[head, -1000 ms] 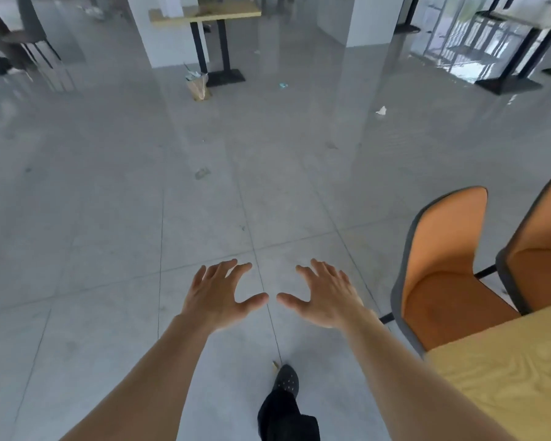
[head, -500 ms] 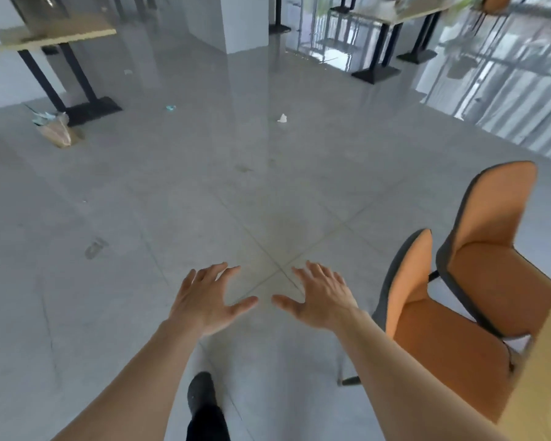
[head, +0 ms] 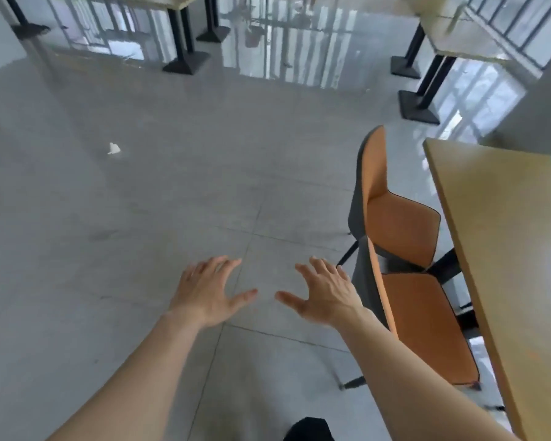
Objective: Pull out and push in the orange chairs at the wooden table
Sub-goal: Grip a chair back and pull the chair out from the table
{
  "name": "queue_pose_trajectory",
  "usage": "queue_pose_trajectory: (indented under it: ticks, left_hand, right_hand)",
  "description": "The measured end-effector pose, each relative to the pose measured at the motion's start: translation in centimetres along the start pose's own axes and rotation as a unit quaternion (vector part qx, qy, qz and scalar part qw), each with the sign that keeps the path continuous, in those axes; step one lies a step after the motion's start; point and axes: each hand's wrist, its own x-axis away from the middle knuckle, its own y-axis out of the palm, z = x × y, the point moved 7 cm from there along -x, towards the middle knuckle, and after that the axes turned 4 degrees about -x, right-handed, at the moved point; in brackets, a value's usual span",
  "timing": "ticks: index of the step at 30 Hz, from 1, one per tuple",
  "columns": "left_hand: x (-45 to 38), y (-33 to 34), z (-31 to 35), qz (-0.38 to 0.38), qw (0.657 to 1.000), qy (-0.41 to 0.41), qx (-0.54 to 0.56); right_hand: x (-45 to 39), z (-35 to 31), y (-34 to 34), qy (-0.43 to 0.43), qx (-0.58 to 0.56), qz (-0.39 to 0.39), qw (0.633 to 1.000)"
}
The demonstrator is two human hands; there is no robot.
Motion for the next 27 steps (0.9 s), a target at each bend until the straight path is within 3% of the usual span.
queue_pose_trajectory:
  ticks: [8, 15, 27]
  left_hand:
    - [-15.4, -1.1, 11.0, -0.041, 0.979, 0.196, -0.042]
    - [-23.3, -0.6, 23.2, -0.058, 0.933, 0.349, -0.066]
    - [-25.5, 4.6, 35.8, -0.132, 0.773, 0.608, -0.124]
  right_hand:
    - [-2.4, 10.8, -4.4, 0.178, -0.041, 0.102, 0.978]
    - [0.7, 20.7, -4.7, 0.347, -0.126, 0.16, 0.916]
    - [6.3, 22.2, 0.7, 0.593, -0.223, 0.15, 0.759]
